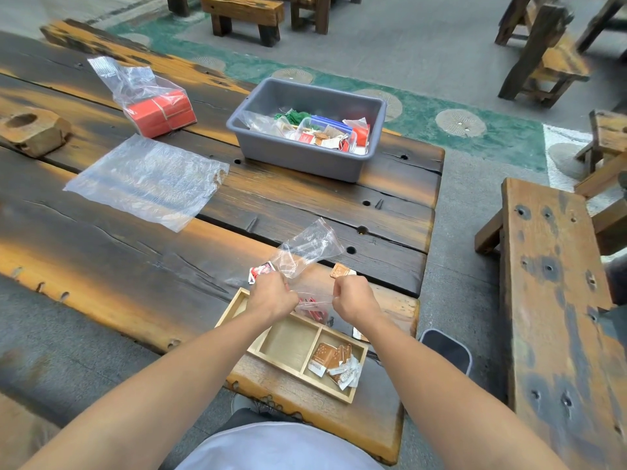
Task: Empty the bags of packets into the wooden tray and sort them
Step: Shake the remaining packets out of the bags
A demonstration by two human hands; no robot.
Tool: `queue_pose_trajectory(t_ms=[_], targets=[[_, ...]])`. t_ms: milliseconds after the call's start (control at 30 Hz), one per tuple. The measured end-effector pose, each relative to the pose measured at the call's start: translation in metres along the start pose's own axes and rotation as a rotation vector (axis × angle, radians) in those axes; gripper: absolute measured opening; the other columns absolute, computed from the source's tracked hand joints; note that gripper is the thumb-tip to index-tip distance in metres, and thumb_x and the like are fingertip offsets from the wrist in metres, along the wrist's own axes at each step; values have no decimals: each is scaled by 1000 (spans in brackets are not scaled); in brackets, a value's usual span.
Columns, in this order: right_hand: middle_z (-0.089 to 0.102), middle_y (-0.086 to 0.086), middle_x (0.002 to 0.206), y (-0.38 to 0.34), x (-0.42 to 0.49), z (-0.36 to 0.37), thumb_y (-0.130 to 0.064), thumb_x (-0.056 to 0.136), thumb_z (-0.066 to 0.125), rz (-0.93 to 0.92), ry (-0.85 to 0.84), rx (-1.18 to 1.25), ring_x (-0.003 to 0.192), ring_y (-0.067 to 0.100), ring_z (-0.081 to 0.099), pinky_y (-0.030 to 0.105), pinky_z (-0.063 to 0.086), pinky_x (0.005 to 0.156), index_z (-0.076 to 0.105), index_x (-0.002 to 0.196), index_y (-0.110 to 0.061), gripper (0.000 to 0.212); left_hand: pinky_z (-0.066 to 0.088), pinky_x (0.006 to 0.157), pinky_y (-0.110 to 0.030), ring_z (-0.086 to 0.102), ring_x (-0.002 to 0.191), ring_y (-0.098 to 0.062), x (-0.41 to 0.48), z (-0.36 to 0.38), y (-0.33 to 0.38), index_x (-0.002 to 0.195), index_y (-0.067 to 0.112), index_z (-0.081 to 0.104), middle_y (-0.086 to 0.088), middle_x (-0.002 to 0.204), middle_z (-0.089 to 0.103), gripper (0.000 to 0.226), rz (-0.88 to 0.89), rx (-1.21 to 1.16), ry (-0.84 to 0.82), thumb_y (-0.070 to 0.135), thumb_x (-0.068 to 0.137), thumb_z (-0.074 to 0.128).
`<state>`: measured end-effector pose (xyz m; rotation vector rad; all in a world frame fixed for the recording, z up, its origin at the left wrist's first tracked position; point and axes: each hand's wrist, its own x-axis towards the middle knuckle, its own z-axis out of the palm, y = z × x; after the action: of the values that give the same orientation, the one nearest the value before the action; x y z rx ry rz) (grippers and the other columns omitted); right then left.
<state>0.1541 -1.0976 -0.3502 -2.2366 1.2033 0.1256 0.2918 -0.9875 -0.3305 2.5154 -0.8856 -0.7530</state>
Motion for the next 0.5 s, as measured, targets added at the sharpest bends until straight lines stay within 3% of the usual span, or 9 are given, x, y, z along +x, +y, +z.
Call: queue_pose_trajectory(t_ms=[100,267,400,500], targets=[[67,13,88,-2,-1,0,2,77,49,66,15,62,86,29,63,29,49,66,60,74,-13,19,40,55,-26,61,70,-30,-1,0,2,57,11,50,-9,65,57,17,-10,15,6,9,73,53],[67,14,83,-1,-1,-6,-2,71,45,159,27,222,74,29,68,35,60,64,56,64,-12,17,48,59,-28,62,71,-27,1,7,0,60,12,56,-9,71,64,14,-15,-57,13,15,74,55],[68,13,88,-3,0,-18,-1,78,48,171,17,298,56,24,70,20,44,35,58,68,-8,15,46,65,-25,65,75,-22,5,10,2,61,18,56,-4,72,67,16,9,-135,8,22,75,65],[71,13,87,-6,0,-25,-3,80,50,164,24,336,46,20,68,24,50,40,60,71,-6,13,53,63,-26,68,71,-26,11,9,4,64,14,59,-6,70,67,16,66,-180,-19,13,80,63]])
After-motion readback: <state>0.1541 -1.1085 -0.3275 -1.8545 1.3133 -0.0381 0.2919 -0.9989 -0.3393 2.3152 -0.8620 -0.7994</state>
